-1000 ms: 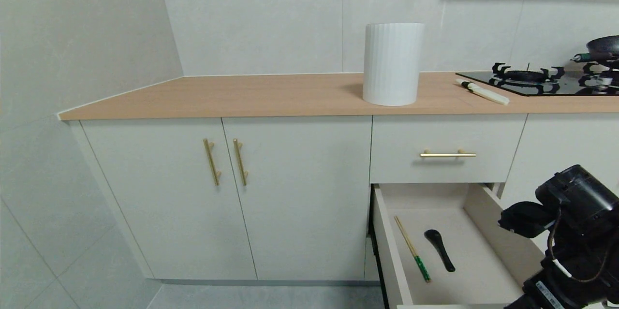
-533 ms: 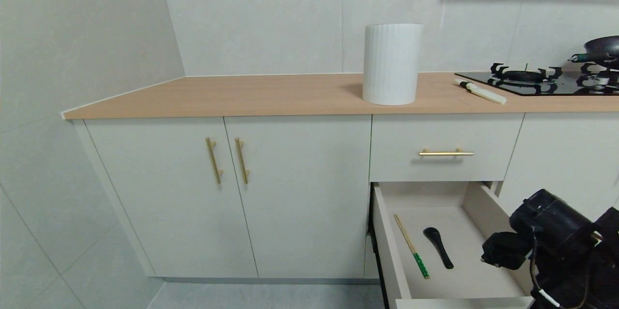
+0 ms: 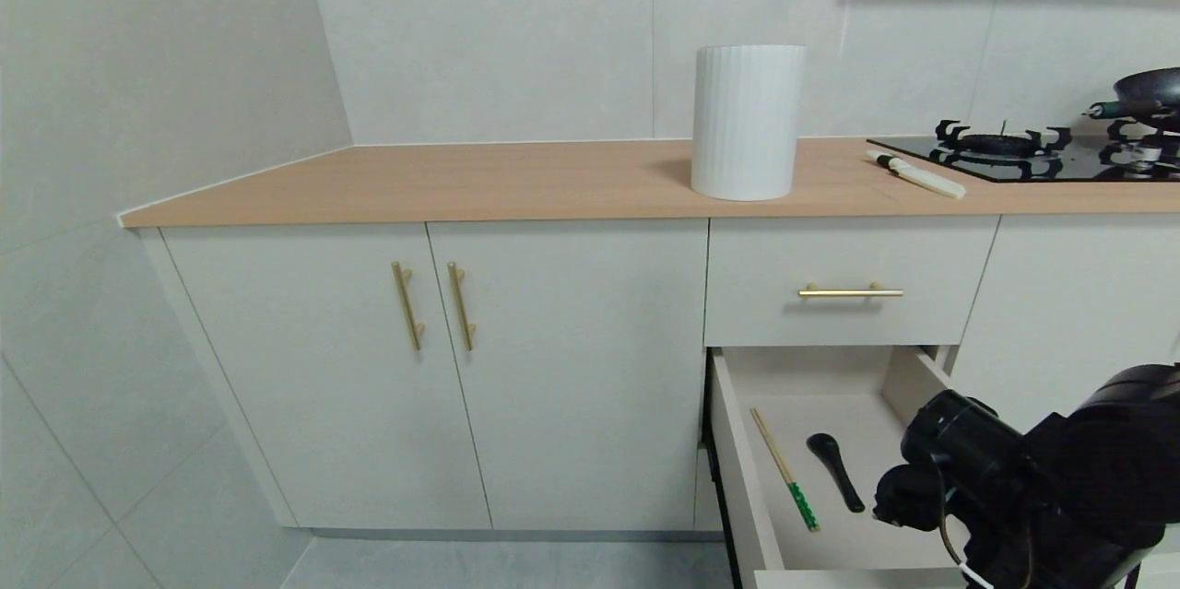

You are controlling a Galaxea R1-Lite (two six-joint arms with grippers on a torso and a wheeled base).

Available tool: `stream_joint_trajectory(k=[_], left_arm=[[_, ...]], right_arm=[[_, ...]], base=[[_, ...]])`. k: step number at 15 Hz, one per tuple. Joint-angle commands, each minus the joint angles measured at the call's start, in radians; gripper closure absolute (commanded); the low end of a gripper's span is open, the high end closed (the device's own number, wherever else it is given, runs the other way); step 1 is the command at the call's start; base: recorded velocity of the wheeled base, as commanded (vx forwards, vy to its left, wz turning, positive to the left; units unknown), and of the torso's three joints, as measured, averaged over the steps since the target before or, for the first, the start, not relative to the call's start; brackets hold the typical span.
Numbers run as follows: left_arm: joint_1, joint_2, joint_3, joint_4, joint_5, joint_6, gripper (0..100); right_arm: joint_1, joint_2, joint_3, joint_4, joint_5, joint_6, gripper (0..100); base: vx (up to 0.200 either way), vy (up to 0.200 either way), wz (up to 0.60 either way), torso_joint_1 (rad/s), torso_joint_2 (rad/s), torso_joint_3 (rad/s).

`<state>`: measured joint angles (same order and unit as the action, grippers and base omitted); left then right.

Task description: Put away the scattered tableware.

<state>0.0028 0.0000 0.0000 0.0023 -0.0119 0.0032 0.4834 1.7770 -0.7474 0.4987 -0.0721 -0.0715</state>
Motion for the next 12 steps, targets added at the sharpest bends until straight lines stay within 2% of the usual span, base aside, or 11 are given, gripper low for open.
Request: stream_joint_trajectory(k=[1,8,12], left_arm=[[0.0,0.0,0.0,0.001,0.0,0.0,0],[0.0,0.0,0.0,0.001,0.0,0.0,0],[0.0,0.0,0.0,0.001,0.0,0.0,0]], right_arm=[[0.0,0.047,-0.009,-0.023,-0.005,0.045,0],[-0.046,0.117,-0.11,-0.065,-0.006,0.22,0],[-0.128,0.157,-0.145,-0.158,-0.011,0.268,0]], base=[[0.0,0.0,0.0,0.0,0.0,0.0],[0.0,0.0,0.0,0.0,0.0,0.0],[0.0,0.0,0.0,0.0,0.0,0.0]])
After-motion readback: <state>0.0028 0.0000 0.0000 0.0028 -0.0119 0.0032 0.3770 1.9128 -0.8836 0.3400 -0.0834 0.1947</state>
